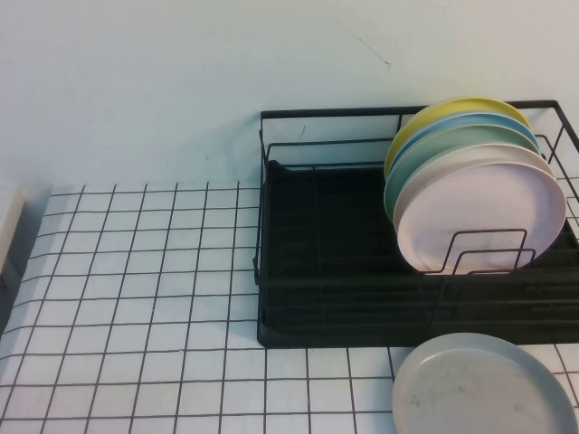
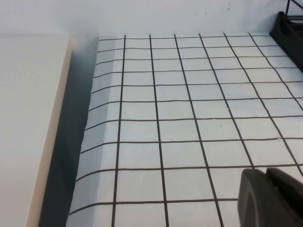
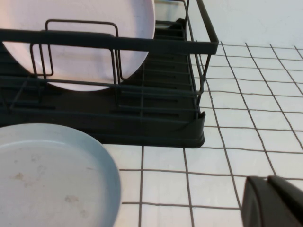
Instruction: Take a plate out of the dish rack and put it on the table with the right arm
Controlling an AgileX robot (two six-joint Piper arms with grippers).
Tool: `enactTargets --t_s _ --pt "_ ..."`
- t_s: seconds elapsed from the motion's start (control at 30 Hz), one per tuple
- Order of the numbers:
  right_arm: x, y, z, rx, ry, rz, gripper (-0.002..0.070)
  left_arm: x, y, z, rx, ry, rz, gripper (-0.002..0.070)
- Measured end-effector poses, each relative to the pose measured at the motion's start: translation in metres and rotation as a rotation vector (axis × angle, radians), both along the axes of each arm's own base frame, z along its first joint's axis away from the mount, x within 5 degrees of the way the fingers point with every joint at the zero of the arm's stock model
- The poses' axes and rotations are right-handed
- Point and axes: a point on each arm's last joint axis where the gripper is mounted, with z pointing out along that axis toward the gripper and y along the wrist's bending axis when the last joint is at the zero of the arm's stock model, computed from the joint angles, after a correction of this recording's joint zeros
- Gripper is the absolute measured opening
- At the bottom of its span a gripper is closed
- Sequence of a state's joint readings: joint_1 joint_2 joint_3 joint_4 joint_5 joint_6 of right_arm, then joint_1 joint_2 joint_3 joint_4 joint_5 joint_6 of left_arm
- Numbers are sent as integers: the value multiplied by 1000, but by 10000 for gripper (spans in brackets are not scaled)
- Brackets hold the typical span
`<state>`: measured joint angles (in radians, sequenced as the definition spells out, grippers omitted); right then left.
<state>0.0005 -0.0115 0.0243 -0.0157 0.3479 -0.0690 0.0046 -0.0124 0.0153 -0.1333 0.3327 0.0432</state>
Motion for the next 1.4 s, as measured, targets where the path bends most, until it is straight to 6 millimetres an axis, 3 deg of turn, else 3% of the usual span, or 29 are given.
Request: enactTargets --t_s 0.9,1.0,1.23,1.4 --pt "1 -1 3 -37 -35 -2 -3 0 0 0 -4 0 1 -3" --pt "4 -1 15 -52 -193 2 -3 0 0 0 -4 0 1 -3" --pt "-9 3 76 -39 -890 25 -3 0 0 0 -4 0 1 -3" --pt "-22 3 93 -111 -1122 11 -3 0 0 0 -4 0 1 -3"
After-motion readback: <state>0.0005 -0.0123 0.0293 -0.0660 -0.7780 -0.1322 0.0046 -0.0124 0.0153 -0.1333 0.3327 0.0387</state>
